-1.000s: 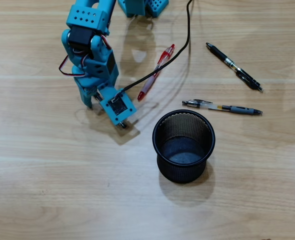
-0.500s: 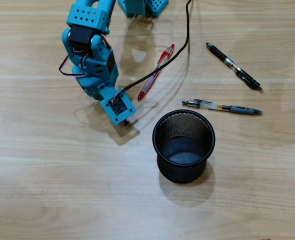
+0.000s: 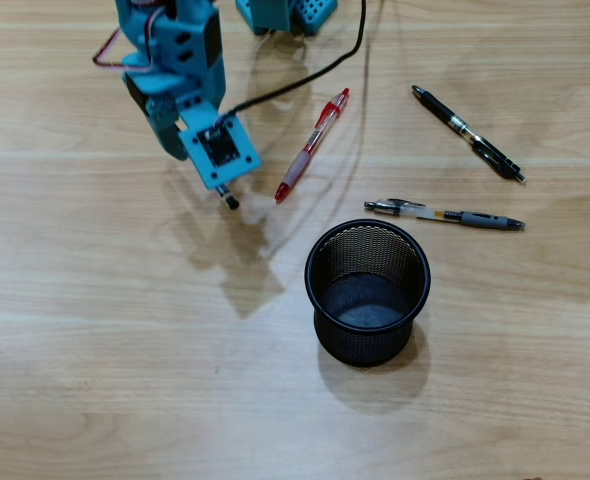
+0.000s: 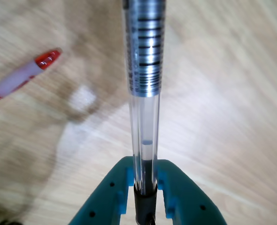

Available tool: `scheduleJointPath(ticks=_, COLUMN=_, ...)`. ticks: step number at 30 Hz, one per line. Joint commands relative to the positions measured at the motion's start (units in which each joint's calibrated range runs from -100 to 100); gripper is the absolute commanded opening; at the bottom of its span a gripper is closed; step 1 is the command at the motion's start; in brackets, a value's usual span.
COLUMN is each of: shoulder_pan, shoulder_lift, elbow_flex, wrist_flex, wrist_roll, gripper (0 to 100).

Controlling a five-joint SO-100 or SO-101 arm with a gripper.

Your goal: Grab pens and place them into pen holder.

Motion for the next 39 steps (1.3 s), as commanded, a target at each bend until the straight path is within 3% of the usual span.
scheduleJointPath(ticks=1, shoulder_pan=-0.5, shoulder_lift=-12.4, elbow_flex=1.0, wrist_flex=1.7, wrist_roll=-1.9, gripper=2)
scheduleJointPath(ticks=15, shoulder_pan=-12.0, shoulder_lift=-29.7, elbow_flex=3.1, wrist_flex=0.4, wrist_roll=-10.2, gripper=2)
scheduleJointPath(ticks=24, shoulder_pan=-26.6, shoulder_lift=-28.7, elbow_flex=2.7, wrist_flex=-26.4, wrist_roll=-20.0, gripper=2)
scheduleJointPath(ticks=33, shoulder_pan=-32.4, shoulder_lift=-18.0, elbow_flex=2.0, wrist_flex=-51.5, wrist_roll=-24.3, gripper=2)
scheduleJointPath(ticks=39, shoulder_pan=-33.4, shoulder_lift=-10.7, elbow_flex=2.2, wrist_flex=-60.6, wrist_roll=-25.6, gripper=2)
